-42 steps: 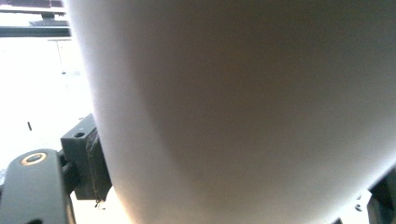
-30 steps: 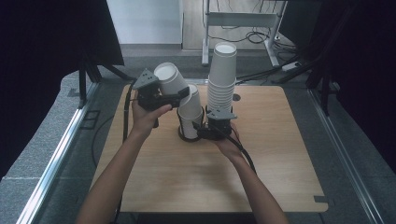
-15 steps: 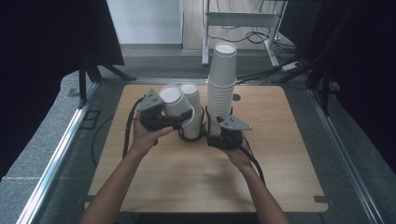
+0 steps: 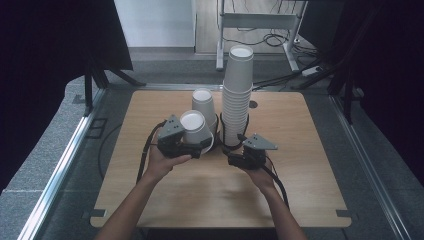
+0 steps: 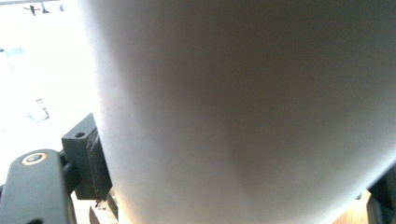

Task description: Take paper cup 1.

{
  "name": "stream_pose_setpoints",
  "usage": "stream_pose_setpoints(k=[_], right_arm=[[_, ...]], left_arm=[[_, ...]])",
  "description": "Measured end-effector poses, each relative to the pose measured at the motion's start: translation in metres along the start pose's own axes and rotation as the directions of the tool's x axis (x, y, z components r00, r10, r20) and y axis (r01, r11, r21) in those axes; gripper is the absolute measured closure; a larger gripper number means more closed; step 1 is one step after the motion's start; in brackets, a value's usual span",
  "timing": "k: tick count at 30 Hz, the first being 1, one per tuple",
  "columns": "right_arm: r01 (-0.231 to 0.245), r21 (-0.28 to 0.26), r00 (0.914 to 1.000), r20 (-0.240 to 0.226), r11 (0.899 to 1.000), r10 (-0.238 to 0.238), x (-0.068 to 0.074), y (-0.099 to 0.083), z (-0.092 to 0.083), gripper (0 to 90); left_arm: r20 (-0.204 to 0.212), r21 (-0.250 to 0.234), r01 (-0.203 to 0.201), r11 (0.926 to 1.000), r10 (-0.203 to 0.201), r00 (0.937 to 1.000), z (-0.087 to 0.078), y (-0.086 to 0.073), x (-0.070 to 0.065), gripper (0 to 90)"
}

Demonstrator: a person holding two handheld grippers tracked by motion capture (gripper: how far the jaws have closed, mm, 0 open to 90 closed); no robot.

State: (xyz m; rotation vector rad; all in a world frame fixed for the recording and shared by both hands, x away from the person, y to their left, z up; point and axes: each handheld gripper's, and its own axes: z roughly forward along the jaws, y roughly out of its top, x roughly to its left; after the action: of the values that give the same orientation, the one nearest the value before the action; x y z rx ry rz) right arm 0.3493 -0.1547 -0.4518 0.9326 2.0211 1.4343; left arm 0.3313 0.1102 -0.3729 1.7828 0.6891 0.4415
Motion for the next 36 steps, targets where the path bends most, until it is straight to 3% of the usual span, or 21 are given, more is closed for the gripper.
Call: stream_pose_setpoints(k=[6, 9, 14, 21, 26, 29, 36], right_arm=[[-0.013, -0.005, 0.9999, -0.004, 1.0, 0.013, 0.001, -0.011, -0.006, 25.6], [-0.005, 0.017, 1.0, -0.002, 1.0, 0.005, 0.001, -0.015, -0.006, 25.3], [-0.019, 0.034, 0.9998, -0.006, 0.999, 0.02, 0.003, -0.025, -0.01, 25.3], [-0.02, 0.048, 0.9997, -0.011, 0.999, 0.021, 0.005, -0.034, -0.016, 25.0], [-0.025, 0.038, 0.9996, -0.013, 0.999, 0.026, 0.005, -0.034, -0.022, 24.9], [-0.028, 0.026, 0.9996, -0.01, 0.999, 0.028, 0.004, -0.033, -0.025, 24.9], [-0.038, -0.017, 0.9992, -0.015, 0.999, 0.038, 0.001, -0.027, -0.039, 24.9]], left_arm=[[0.0, 0.007, 0.003, 1.0, -0.003, 1.0, -0.004, -0.017, -0.008, 14.8], [0.008, 0.008, 0.013, 0.9999, -0.013, 0.9999, -0.005, -0.024, -0.01, 14.8], [0.022, 0.04, 0.042, 0.9983, -0.043, 0.9988, -0.004, -0.046, -0.016, 14.7], [0.014, 0.075, 0.047, 0.996, -0.049, 0.9987, -0.001, -0.064, -0.021, 14.8], [-0.002, 0.107, 0.021, 0.994, -0.021, 0.9998, 0.003, -0.071, -0.024, 14.8], [-0.025, 0.144, -0.015, 0.9895, 0.019, 0.9995, 0.005, -0.077, -0.027, 14.8], [-0.021, 0.191, -0.039, 0.9808, 0.044, 0.9988, 0.009, -0.085, -0.03, 14.7]])
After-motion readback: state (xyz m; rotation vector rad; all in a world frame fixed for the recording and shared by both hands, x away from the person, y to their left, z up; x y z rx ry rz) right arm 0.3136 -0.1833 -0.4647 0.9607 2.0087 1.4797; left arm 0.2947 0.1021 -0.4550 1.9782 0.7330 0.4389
